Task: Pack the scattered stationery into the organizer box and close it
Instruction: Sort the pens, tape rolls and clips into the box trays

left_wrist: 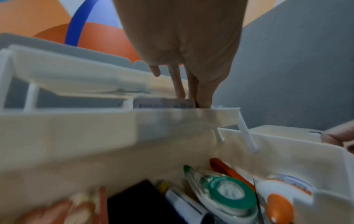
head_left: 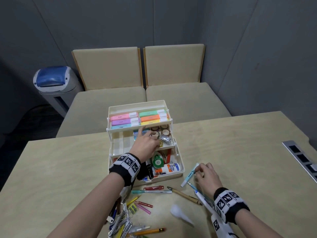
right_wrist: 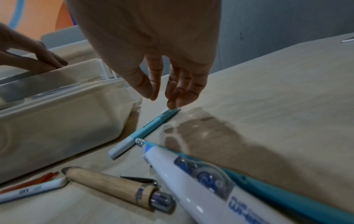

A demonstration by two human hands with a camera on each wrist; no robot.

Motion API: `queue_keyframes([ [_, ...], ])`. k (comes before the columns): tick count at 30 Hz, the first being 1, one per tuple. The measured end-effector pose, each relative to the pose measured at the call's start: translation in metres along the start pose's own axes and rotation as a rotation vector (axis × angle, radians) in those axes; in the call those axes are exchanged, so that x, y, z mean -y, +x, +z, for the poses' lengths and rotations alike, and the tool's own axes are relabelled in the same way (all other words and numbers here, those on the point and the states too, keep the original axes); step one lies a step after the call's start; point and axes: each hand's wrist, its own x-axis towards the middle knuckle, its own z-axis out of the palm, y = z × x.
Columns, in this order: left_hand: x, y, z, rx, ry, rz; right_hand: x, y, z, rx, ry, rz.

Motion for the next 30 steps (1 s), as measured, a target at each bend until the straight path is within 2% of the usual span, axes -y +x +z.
queue_keyframes([
  [3, -0.007, -0.003, -0.005, 0.028, 0.072, 0.01, 0.002, 0.001, 0.0, -0.013, -0.025, 0.026],
  [7, -0.016, -0.018, -0.01, -0.028, 0.051, -0.054, 0.006, 0.009, 0.0, -0.008, -0.102, 0.154],
  [10, -0.031, -0.037, -0.009, -0.148, -0.039, -0.149, 0.017, 0.017, 0.002, 0.1, -0.169, 0.246],
  [14, -0.074, -0.073, 0.009, -0.281, -0.168, -0.138, 0.027, 0.027, 0.009, 0.174, -0.178, 0.293],
  [18, -0.112, -0.101, 0.038, -0.154, -0.297, -0.078, 0.032, 0.034, 0.006, 0.147, -0.032, 0.326],
  [24, -0.138, -0.091, 0.062, 0.045, -0.384, -0.016, 0.009, 0.026, -0.02, -0.031, 0.59, 0.352],
  [25, -0.14, -0.086, 0.063, 0.077, -0.386, -0.005, 0.001, 0.022, -0.023, -0.045, 0.626, 0.356],
  [27, -0.145, -0.075, 0.062, 0.136, -0.356, 0.002, -0.013, 0.011, -0.03, -0.021, 0.488, 0.319],
  [30, -0.151, -0.063, 0.066, 0.205, -0.27, -0.003, -0.034, -0.009, -0.031, 0.142, 0.096, 0.212],
])
